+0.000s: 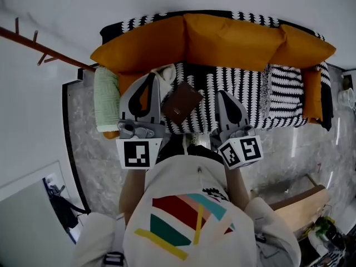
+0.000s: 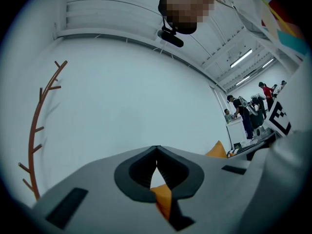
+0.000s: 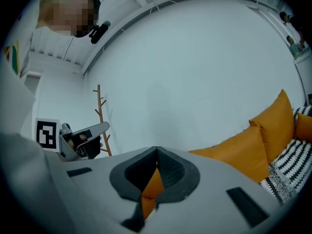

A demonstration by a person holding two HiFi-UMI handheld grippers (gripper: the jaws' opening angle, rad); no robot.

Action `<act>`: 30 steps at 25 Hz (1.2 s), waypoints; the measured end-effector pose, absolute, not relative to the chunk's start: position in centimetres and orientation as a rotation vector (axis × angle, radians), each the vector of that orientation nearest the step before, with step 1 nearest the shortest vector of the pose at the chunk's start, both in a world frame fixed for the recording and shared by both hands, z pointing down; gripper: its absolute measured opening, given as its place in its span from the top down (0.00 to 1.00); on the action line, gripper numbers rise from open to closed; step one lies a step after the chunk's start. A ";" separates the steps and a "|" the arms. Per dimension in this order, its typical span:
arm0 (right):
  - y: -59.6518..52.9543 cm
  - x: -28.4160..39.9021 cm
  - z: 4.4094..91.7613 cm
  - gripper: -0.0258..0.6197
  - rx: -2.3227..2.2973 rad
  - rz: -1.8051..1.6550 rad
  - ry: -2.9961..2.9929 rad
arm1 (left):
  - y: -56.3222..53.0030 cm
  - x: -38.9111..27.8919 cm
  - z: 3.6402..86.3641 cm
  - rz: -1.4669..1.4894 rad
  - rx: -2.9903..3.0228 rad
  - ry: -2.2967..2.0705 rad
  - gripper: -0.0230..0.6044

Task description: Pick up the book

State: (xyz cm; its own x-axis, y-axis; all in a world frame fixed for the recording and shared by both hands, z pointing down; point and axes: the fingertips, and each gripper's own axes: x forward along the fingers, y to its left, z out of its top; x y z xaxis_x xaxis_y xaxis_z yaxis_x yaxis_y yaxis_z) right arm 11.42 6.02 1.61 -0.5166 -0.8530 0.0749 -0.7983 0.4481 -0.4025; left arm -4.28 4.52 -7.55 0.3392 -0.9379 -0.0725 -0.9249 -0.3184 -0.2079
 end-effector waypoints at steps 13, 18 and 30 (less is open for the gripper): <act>3.0 9.1 19.3 0.54 -1.400 -1.083 2.495 | -0.7 -6.2 10.2 -0.225 -2.573 1.781 0.95; 5.8 7.3 35.4 0.55 -1.355 -1.465 2.452 | -1.4 -5.8 20.7 -0.215 -2.615 1.811 0.95; 11.4 4.8 54.6 0.55 -1.307 -1.928 2.119 | 3.1 -5.6 35.2 -0.338 -2.720 1.845 0.95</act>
State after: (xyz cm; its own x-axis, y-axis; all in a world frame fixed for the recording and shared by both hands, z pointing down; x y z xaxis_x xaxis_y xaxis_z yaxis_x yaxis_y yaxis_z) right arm 4.83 11.41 54.62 -0.6553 -0.5542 0.5133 -0.5633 -0.0942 -0.8209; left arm -5.62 3.14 35.24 0.3596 -0.8967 0.2579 -0.9299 -0.3672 0.0198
